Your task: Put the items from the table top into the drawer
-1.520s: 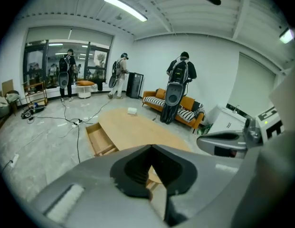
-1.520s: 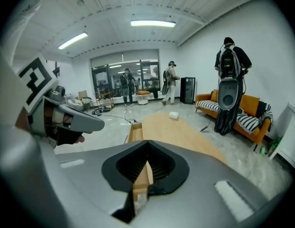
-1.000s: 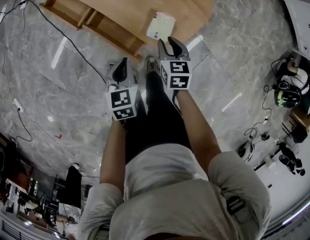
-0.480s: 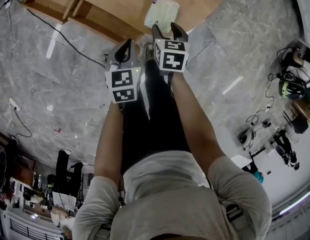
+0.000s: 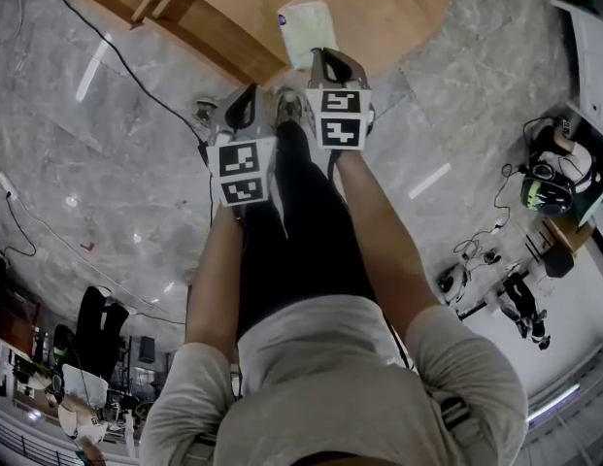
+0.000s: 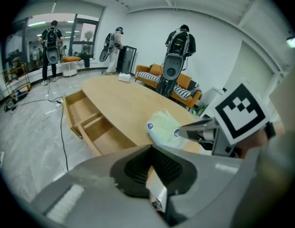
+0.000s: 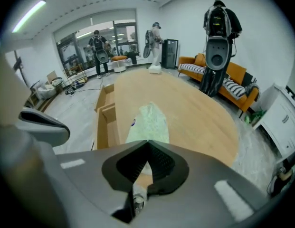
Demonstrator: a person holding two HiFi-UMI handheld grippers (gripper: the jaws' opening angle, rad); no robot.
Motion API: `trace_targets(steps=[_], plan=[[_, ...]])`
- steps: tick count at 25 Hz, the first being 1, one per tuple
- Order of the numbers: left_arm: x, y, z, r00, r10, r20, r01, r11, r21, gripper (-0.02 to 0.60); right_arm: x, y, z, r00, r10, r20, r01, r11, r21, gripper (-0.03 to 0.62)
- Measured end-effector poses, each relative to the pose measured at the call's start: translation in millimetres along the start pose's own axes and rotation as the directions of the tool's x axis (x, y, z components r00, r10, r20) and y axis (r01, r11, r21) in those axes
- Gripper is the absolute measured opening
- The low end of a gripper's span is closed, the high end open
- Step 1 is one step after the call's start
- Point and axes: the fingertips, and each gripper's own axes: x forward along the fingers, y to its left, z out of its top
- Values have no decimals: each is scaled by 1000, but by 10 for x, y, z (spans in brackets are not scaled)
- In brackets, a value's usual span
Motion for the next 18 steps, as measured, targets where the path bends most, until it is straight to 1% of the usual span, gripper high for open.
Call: trace_targets(steps=[4, 9, 14, 18], plan=[[-129, 250, -32, 998, 59, 17, -58, 997, -57, 20, -32, 377, 156, 997, 68, 33, -65, 994, -86, 6], [-334, 593, -83, 992, 122, 35, -117, 985, -126, 20, 6, 888, 290, 988, 149, 38, -141, 976, -166, 6], [-517, 884, -151, 984, 171, 50, -159, 970, -184, 20, 48, 1333, 435, 976, 214, 38, -195, 940, -280, 6], [-620, 1100, -206, 978, 199, 59, -182, 959, -218, 20, 141, 1565, 505, 972, 235, 22, -211, 906, -368, 6]])
